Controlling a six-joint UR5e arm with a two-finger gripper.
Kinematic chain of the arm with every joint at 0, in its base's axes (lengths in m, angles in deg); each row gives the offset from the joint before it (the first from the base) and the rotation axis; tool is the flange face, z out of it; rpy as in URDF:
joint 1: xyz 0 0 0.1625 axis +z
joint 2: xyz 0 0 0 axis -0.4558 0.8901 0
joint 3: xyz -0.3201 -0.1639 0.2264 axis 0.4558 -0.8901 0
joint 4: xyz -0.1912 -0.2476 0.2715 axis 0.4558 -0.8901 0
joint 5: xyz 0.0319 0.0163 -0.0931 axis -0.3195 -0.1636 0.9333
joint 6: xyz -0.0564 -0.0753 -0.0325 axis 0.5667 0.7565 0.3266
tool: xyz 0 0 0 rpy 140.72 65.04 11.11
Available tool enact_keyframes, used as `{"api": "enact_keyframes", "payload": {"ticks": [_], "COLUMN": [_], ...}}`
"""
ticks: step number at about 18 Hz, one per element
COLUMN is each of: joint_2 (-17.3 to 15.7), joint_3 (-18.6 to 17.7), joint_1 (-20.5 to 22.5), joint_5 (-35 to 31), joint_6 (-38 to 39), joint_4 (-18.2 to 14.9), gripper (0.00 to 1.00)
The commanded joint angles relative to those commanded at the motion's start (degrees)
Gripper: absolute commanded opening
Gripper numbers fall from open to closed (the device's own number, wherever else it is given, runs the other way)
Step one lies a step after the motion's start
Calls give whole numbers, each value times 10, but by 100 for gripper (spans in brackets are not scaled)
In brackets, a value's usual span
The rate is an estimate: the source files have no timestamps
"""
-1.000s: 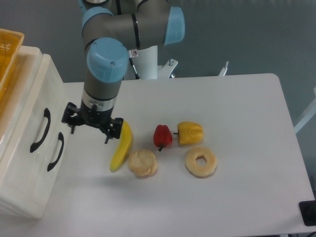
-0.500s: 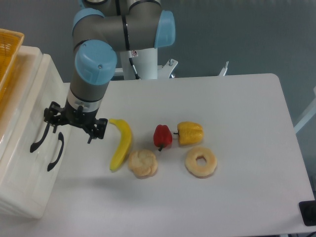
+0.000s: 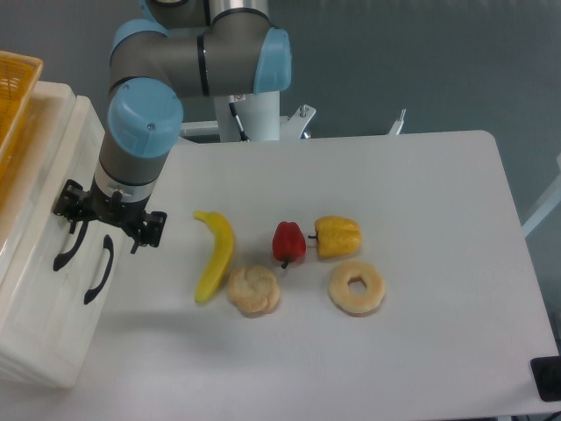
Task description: Slide the top white drawer open
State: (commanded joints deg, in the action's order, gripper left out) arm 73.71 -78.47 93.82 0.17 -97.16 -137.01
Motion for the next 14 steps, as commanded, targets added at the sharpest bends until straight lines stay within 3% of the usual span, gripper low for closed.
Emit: {"api": "enact_keyframes", "payload": {"ticks": [14], "joint_2": [8], "joint_3": [-4], "joint_1": [1], "joint_5": [-1], "joint_6": [1], "joint_4": [-4], "gripper": [100]}}
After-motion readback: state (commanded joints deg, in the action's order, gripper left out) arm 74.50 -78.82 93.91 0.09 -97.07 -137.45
